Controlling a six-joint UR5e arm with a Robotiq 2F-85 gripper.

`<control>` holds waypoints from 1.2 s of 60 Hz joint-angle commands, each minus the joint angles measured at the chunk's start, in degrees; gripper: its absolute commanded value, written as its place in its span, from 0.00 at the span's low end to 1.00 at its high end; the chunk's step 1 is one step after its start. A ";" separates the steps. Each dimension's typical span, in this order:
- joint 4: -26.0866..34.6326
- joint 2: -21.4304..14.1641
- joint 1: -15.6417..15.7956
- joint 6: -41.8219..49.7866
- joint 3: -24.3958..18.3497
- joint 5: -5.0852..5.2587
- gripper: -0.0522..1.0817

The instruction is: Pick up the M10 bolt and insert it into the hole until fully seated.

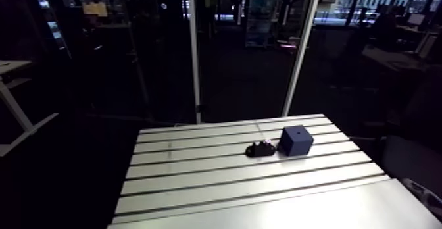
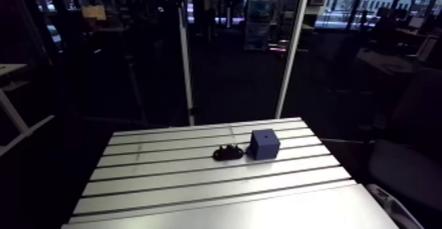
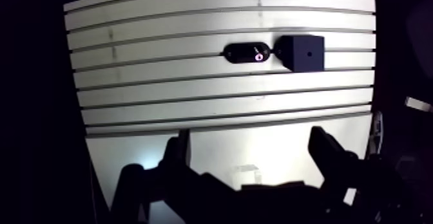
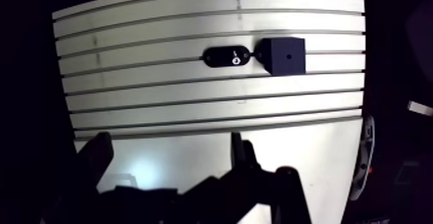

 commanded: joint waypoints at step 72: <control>-20.14 0.48 -2.37 -6.73 14.44 0.47 0.06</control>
